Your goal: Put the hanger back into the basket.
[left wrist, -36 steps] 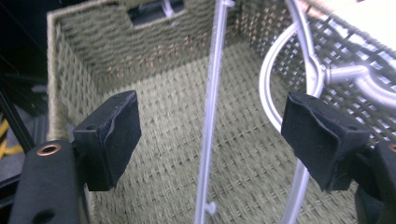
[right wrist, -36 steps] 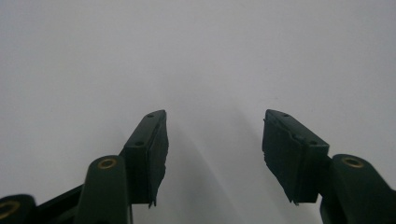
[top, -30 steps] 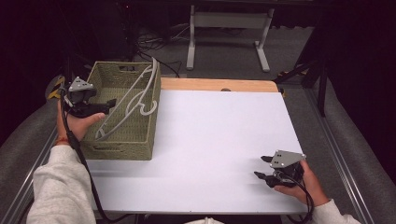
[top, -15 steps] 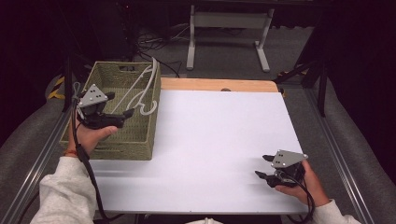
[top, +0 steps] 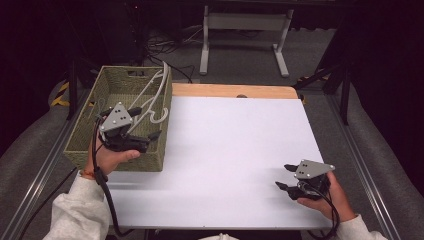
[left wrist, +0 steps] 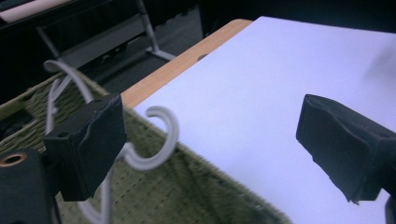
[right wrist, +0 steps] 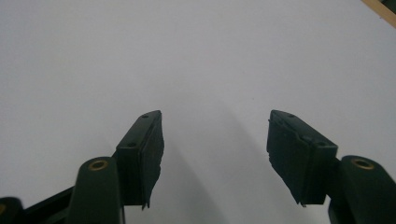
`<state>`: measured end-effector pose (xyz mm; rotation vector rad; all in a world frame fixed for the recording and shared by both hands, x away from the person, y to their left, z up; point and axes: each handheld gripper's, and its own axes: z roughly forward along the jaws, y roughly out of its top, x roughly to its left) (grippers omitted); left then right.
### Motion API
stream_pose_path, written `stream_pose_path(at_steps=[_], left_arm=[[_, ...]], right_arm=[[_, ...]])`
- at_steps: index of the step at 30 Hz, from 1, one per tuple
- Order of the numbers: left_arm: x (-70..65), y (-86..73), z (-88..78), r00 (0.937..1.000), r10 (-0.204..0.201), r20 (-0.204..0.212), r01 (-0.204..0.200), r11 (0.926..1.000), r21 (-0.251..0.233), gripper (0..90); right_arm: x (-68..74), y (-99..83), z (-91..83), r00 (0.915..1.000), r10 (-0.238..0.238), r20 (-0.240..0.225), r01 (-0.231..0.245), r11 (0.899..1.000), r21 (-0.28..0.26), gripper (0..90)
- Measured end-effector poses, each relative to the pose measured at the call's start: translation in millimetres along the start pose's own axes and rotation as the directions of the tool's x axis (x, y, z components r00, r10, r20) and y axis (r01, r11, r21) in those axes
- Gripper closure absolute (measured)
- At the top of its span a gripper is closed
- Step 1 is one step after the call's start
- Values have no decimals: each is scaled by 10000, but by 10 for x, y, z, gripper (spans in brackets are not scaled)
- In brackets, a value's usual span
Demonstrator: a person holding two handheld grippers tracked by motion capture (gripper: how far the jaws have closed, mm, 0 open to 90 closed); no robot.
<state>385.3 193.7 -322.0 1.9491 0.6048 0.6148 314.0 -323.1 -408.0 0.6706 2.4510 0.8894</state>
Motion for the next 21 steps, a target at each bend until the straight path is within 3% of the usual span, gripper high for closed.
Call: stream_pose_path(at_steps=[4, 7, 11, 12, 15, 17, 21], left_arm=[[-227, 29, 23, 9988, 441, 216, -434, 9986, -318, 102], [-409, 47, 47, 9939, 1021, 428, -1007, 9944, -334, 110], [-636, 39, 90, 9868, 1348, 894, -1316, 9905, -412, 111], [-636, 39, 90, 9868, 1348, 894, -1316, 9905, -412, 111], [-776, 20, 141, 9787, 1566, 1327, -1524, 9875, -414, 111], [-860, -10, 190, 9768, 1721, 1278, -1695, 9850, -307, 114], [-1001, -102, 303, 9682, 1919, 1603, -1934, 9811, -61, 119]], right_arm=[[-8, -8, -28, 9999, 98, 65, -98, 9999, -117, 370], [-16, -12, -55, 9997, 202, 106, -199, 9995, -243, 367], [-13, -15, -76, 9995, 294, 136, -288, 9989, -366, 360], [-13, -15, -76, 9995, 294, 136, -288, 9989, -366, 360], [-10, -24, -85, 9992, 351, 186, -343, 9985, -417, 350], [-7, -36, -92, 9986, 468, 228, -456, 9976, -514, 333], [2, -81, -124, 9970, 713, 291, -690, 9950, -729, 319]])
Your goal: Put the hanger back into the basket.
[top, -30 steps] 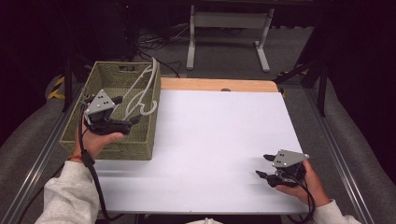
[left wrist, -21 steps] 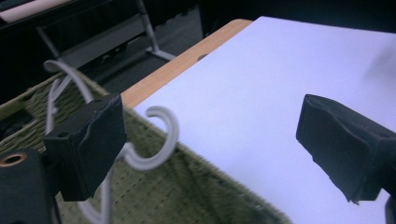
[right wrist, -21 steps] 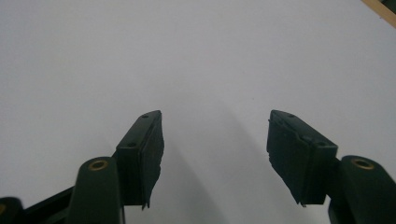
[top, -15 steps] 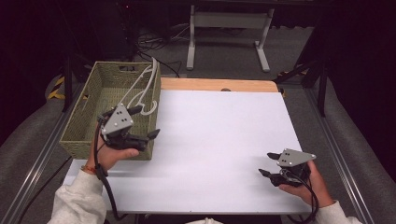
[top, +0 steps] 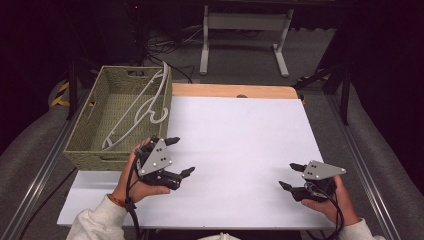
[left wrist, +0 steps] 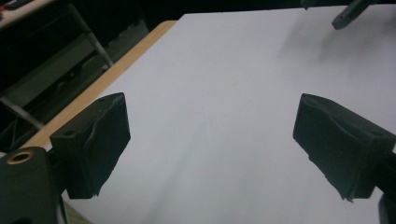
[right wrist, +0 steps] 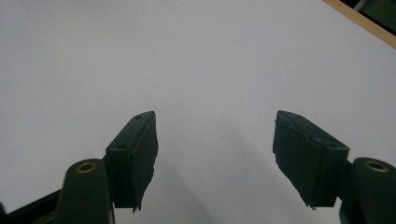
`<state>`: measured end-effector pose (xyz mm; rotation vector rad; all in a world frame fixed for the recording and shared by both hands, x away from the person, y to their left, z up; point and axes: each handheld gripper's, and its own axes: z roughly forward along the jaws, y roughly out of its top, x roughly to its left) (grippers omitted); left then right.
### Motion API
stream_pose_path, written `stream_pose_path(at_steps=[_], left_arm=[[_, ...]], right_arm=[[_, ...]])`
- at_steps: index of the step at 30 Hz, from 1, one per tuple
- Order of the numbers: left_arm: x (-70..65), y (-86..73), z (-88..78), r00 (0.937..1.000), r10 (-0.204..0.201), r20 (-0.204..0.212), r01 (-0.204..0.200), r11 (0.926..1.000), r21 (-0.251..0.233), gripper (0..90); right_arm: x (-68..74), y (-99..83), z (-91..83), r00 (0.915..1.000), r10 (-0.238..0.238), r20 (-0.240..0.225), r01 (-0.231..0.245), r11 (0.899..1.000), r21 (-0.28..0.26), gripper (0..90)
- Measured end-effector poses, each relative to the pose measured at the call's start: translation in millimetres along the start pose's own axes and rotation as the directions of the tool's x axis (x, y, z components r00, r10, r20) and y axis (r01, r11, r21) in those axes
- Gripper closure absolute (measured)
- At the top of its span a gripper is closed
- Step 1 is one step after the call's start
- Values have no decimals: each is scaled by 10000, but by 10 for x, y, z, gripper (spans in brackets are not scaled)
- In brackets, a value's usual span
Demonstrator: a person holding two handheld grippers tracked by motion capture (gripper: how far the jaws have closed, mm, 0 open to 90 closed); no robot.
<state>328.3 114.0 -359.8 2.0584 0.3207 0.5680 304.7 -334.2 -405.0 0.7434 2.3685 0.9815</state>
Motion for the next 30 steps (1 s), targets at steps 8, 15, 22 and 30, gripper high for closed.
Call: stream_pose_path(at_steps=[8, 15, 22, 30], left_arm=[[-110, -142, 190, 9973, -66, 736, 15, 9975, 700, 109], [-145, -344, 263, 9936, -261, 1103, 122, 9921, 1246, 97], [-193, -569, 312, 9890, -660, 1320, 385, 9788, 2011, 81], [-155, -792, 239, 9827, -1450, 1156, 1190, 9711, 2071, 74]], right_arm=[[46, -63, -27, 9997, 59, 222, -56, 9999, -146, 287], [69, -121, -47, 9993, 81, 358, -69, 9994, -348, 274], [93, -173, -60, 9989, 178, 432, -151, 9979, -632, 258], [120, -208, -48, 9990, 170, 403, -133, 9958, -906, 233]])
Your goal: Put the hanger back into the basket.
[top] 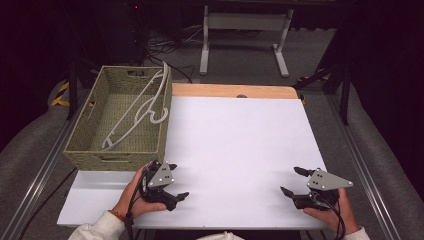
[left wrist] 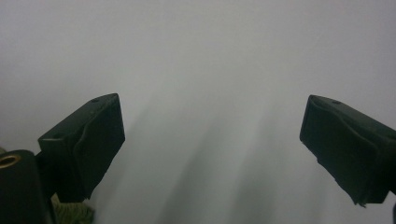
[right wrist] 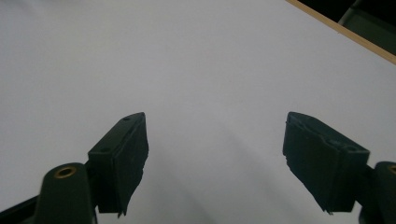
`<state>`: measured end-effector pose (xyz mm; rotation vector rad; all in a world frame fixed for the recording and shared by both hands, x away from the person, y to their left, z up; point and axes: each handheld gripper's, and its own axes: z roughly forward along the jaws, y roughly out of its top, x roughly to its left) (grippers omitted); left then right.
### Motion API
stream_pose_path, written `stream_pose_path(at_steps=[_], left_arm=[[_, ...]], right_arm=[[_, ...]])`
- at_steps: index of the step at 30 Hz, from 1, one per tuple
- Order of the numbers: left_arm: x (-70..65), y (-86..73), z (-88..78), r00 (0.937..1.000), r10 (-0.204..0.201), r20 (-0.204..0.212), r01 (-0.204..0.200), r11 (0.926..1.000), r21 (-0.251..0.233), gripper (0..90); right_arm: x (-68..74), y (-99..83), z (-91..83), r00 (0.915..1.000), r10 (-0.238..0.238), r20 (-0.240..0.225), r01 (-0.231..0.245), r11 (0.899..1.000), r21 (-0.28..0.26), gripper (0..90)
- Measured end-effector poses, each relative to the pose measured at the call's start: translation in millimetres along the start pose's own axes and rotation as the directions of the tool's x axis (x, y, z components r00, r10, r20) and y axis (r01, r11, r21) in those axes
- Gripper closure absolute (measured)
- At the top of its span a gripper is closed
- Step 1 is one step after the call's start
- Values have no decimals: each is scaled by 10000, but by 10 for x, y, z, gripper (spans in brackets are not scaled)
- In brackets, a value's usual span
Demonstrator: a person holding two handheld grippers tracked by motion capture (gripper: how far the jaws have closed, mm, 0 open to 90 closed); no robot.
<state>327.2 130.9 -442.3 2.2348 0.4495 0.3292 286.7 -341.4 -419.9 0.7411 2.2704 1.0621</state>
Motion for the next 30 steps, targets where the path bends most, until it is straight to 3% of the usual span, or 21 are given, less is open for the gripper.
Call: stream_pose_path(at_steps=[4, 18, 25, 30], left_arm=[[47, -87, -11, 9993, -372, 31, 372, 9993, -8, 73], [80, -83, 14, 9992, -356, 200, 361, 9991, -216, 72], [87, -79, 39, 9991, -370, 198, 373, 9992, -120, 74], [86, -98, 6, 9993, -361, -43, 361, 9993, -56, 76]], right_arm=[[23, -9, 13, 10000, -67, 50, 67, 10000, -27, 216], [32, -33, -19, 9982, 155, 580, -145, 9997, -190, 182], [58, -33, 31, 9984, -16, 561, 23, 9999, -130, 173], [40, -20, 55, 9988, 3, 480, 8, 9997, -233, 172]])
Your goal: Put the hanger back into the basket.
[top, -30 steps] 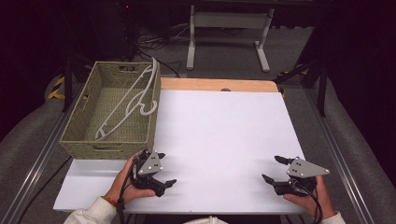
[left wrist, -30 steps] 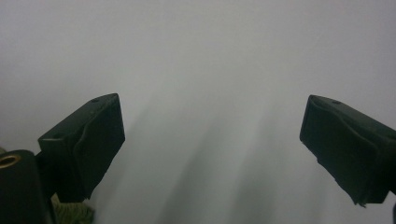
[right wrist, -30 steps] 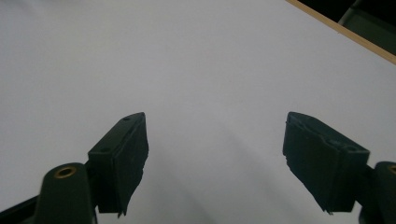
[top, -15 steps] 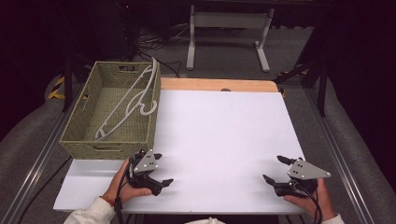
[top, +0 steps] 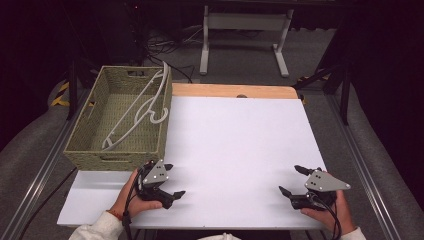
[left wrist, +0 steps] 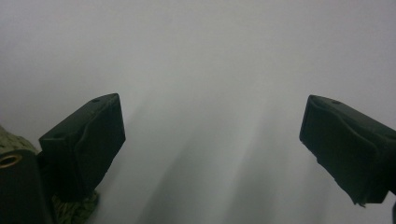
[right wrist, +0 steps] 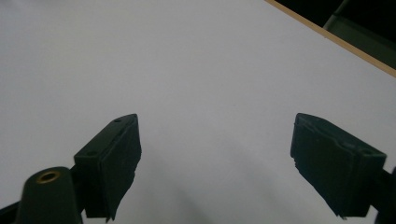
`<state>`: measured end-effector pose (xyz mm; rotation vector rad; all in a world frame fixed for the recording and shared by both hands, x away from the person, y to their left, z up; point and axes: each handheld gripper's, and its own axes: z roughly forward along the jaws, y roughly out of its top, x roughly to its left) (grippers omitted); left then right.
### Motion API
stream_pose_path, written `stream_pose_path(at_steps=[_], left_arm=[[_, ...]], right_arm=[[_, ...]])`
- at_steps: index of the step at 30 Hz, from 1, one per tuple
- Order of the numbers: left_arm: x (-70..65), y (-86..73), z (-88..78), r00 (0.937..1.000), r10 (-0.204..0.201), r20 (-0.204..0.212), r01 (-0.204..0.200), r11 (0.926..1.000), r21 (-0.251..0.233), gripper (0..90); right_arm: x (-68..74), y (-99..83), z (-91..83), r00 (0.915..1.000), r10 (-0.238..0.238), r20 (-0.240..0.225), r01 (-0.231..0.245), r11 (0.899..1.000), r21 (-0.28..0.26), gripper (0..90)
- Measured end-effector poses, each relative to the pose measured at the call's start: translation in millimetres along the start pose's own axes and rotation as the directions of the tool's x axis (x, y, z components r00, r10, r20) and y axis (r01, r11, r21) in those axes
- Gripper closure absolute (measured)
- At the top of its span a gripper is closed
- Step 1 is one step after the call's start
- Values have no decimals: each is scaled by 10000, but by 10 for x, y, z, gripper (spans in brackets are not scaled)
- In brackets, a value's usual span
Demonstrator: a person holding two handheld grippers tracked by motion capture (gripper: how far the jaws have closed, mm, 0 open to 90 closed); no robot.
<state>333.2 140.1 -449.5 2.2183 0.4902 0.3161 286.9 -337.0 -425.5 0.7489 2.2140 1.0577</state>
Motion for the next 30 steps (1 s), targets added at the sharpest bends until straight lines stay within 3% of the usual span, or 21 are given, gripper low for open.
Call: stream_pose_path(at_steps=[17, 30], left_arm=[[-2, -40, 7, 9997, 83, -248, -76, 9996, 275, 77], [3, 13, 98, 9995, 300, -83, -296, 9985, 457, 78]], right_arm=[[-9, 15, 63, 9998, -172, -87, 172, 9998, 73, 172], [7, -28, 11, 10000, -78, 20, 77, 9999, 123, 168]])
